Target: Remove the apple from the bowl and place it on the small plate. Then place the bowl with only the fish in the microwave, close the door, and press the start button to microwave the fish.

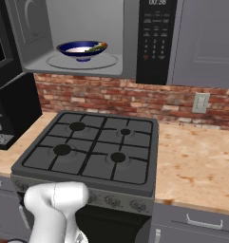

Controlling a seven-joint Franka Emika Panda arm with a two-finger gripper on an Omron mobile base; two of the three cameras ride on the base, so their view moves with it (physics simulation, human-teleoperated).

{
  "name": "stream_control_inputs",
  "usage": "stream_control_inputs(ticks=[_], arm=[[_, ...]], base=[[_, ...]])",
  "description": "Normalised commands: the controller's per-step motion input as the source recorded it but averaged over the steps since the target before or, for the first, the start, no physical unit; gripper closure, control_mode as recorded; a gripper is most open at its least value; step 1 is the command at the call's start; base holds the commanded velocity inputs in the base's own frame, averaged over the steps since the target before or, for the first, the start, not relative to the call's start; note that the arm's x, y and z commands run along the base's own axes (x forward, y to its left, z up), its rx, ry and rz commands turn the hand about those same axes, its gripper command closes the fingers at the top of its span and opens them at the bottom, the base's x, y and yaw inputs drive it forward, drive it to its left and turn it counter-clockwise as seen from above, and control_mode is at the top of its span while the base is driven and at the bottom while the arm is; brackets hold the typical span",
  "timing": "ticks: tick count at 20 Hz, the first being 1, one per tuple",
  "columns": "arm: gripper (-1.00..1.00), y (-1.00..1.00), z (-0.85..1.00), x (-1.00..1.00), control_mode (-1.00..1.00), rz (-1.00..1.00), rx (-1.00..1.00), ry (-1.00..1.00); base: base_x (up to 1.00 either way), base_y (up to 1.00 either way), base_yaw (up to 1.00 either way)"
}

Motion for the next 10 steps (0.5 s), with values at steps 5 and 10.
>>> stream_control_inputs(ticks=[5,10], arm=[[-1.00,0.32,0.25,-0.27,-1.00,-0.05,0.00,0.12],[-1.00,0.00,0.32,-0.31,-1.00,-0.01,0.01,0.01]], base=[[0.00,0.00,0.00],[0.00,0.00,0.00]])
